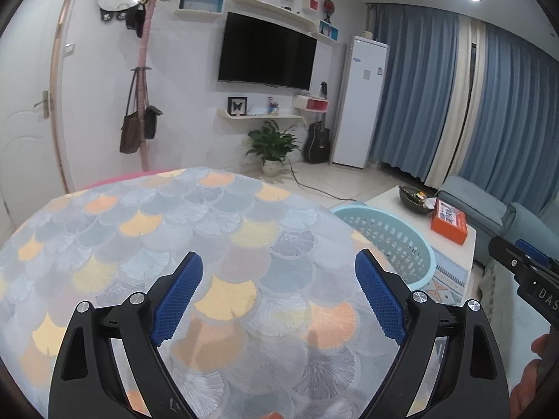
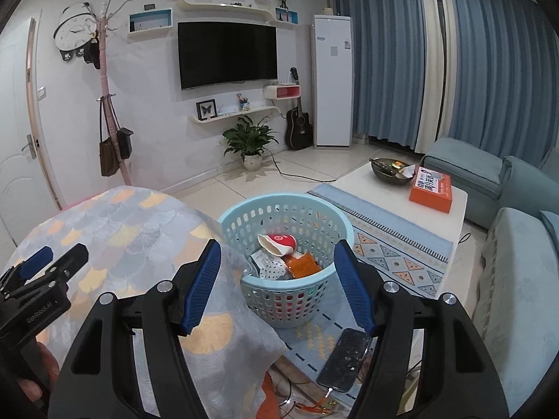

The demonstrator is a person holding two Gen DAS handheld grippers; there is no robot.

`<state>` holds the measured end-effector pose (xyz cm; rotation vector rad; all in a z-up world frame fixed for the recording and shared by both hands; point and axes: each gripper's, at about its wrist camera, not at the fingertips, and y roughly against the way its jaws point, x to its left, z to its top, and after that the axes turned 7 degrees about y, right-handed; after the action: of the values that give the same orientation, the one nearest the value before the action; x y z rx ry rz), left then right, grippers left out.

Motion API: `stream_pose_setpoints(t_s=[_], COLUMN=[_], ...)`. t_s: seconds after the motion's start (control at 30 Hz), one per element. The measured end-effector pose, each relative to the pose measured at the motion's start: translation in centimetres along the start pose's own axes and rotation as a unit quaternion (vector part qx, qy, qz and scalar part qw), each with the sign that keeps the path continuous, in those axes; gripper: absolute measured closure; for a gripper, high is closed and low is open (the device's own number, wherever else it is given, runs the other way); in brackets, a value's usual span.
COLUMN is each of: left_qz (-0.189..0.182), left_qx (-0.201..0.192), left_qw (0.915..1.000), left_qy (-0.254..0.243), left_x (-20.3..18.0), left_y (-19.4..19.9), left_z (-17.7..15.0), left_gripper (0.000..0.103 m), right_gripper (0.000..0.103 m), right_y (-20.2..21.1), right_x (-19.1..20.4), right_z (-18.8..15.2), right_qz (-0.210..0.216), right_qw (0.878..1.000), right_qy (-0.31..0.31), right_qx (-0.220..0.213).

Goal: Collect trash

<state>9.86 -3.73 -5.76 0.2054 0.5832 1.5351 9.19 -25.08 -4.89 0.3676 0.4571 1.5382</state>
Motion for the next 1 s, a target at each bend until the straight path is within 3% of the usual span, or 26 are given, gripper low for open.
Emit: stream_pose_setpoints(t_s=[0.37, 1.0], left_qz=[-0.013, -0.021], left_qx=[-0.003, -0.002], left_qw=[0.9998, 0.9997], left_qy=[0.014, 0.011], left_x=[0.6, 0.0], left_y=[0.0, 0.2], left_z=[0.2, 0.0], left_gripper=[0.014, 0.014], right_gripper=[0.039, 0.033], right_y=[2.6, 2.7], right_x=[0.5, 0.5], right_z=[1.0, 0.9], right_qz=[-0.003, -0.007], right_qw=[0.999, 0.999], right_qy=[0.003, 0.006], right_qx=[-0.040, -0.041])
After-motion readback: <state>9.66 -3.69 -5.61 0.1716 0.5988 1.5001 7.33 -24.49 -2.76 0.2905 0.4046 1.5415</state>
